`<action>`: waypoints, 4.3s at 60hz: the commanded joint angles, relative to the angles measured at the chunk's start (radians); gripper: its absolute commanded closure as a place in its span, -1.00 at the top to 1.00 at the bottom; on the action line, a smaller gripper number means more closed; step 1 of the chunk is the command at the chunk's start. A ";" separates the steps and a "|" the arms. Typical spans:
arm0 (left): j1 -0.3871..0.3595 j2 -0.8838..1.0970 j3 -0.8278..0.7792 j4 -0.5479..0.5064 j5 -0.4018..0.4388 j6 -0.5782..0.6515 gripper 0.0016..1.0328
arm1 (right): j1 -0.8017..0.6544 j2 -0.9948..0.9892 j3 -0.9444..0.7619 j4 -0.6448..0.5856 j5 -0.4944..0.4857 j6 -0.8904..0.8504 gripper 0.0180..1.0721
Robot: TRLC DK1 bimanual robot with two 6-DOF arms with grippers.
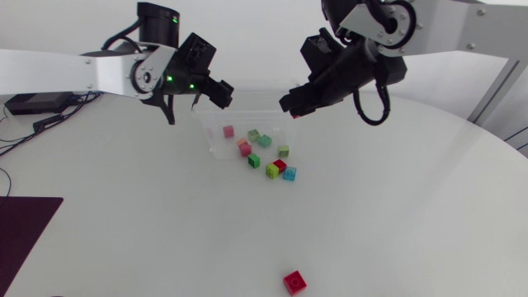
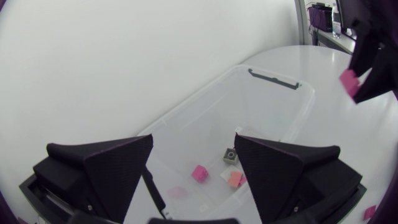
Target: Pick up the duplo bricks and place them in the container
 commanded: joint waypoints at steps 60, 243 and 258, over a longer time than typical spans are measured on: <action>-0.138 -0.046 -0.405 0.067 0.196 0.070 0.88 | -0.067 0.114 0.102 0.222 0.071 -0.046 0.74; -0.179 0.072 0.190 -0.523 0.142 -0.091 -0.77 | 0.367 -0.273 -0.748 0.029 -0.091 -0.012 0.74; -0.105 0.051 0.147 -0.273 0.129 -0.182 -0.77 | 0.409 -0.107 -0.690 -0.025 -0.081 0.043 0.74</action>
